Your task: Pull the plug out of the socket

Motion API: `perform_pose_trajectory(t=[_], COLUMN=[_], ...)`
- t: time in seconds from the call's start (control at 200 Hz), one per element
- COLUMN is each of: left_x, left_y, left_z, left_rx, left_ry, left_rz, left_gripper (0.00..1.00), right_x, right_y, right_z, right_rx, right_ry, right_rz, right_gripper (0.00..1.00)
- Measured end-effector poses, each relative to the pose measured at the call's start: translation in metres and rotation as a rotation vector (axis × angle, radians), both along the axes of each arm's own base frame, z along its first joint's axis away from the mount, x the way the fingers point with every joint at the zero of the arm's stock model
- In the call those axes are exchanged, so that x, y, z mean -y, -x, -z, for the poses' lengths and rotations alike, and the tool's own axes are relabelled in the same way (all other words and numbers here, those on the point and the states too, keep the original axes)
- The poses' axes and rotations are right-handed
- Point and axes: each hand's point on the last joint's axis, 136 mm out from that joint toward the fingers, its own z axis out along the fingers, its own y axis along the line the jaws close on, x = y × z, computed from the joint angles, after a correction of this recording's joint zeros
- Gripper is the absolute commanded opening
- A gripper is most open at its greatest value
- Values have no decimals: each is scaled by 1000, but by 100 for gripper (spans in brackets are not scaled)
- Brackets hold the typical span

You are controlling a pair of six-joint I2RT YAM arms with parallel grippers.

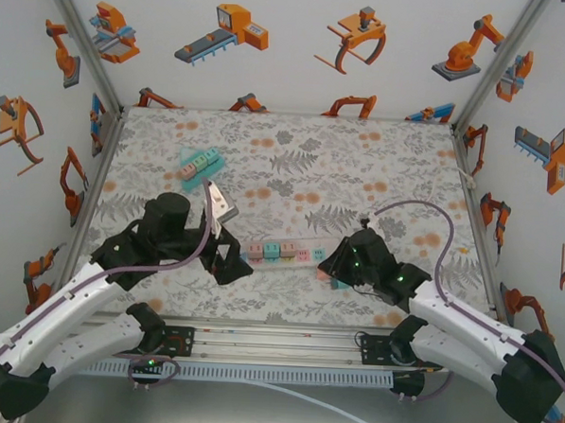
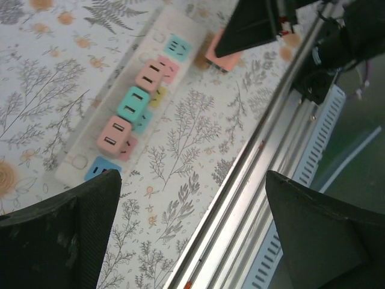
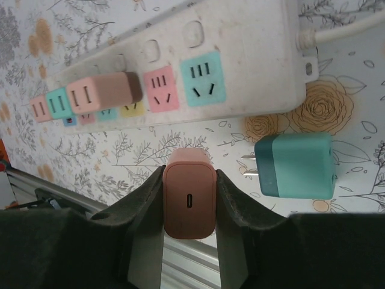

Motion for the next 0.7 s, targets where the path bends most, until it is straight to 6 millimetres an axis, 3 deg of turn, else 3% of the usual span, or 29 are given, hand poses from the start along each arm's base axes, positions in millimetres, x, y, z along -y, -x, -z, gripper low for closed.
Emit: perform_pose_trajectory(t=[0.23, 0.366, 0.701], left_x=[6, 5, 4], left_y=[35, 34, 26], left_z=[23, 29, 43], left_rx=[116, 156, 163], left_ry=[-86, -124, -195], left_rz=[206, 218, 198], left_gripper=[97, 97, 97], right_x=[-15, -22, -29], right_y=[-4, -7, -5], right_z=[18, 30, 43], right_rx=[-21, -35, -59], right_ry=[-25, -11, 9], right_rz=[16, 7, -5], right_gripper=[0, 3, 29])
